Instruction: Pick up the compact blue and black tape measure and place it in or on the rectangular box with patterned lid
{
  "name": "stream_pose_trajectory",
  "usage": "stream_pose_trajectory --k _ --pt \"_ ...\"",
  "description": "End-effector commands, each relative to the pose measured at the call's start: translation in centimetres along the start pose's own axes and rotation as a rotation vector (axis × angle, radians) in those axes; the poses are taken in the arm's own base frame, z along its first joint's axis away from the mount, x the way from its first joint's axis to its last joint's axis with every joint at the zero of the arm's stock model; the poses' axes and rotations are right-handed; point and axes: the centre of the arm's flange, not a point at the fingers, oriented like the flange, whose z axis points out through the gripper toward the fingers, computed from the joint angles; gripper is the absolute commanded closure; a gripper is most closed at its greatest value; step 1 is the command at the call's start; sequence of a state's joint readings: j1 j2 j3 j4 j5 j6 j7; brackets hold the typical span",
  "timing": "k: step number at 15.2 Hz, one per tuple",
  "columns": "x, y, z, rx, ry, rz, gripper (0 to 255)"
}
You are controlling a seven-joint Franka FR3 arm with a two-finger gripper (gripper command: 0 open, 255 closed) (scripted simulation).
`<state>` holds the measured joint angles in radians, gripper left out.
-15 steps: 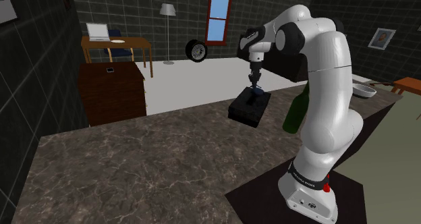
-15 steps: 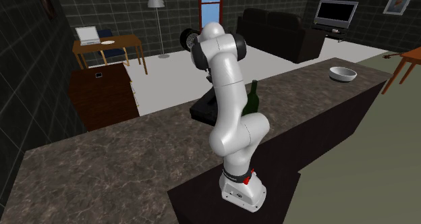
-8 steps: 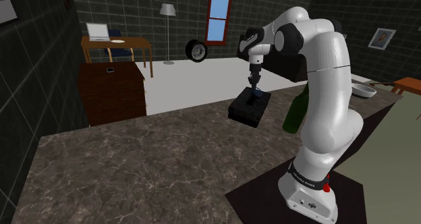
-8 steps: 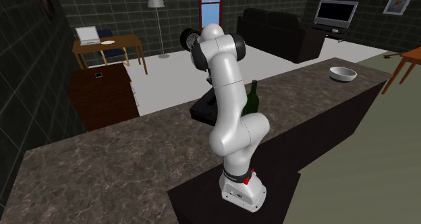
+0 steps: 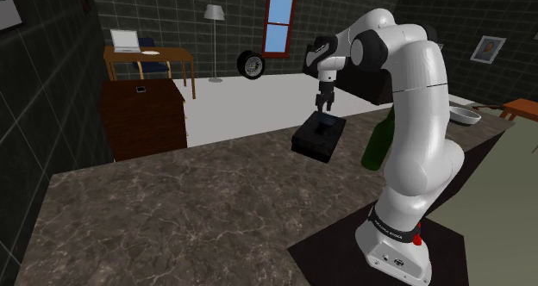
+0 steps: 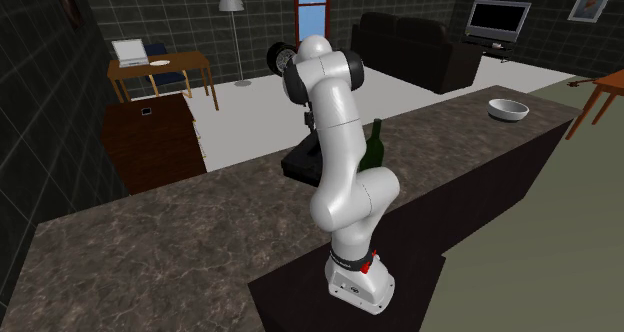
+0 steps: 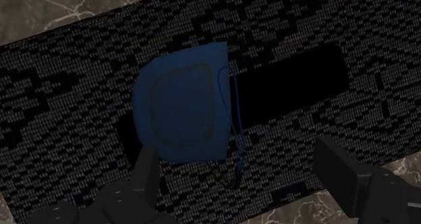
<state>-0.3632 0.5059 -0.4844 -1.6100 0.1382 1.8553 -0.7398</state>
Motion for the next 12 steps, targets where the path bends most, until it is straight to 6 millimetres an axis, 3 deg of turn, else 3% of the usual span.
stream_pose_trajectory --k 1,5,12 --pt "0.0 0.0 0.0 0.0 0.0 0.0 0" --pt "0.0 0.0 -5.0 0.0 0.0 0.0 0" --pt "0.0 0.0 -5.0 0.0 0.0 0.0 0"
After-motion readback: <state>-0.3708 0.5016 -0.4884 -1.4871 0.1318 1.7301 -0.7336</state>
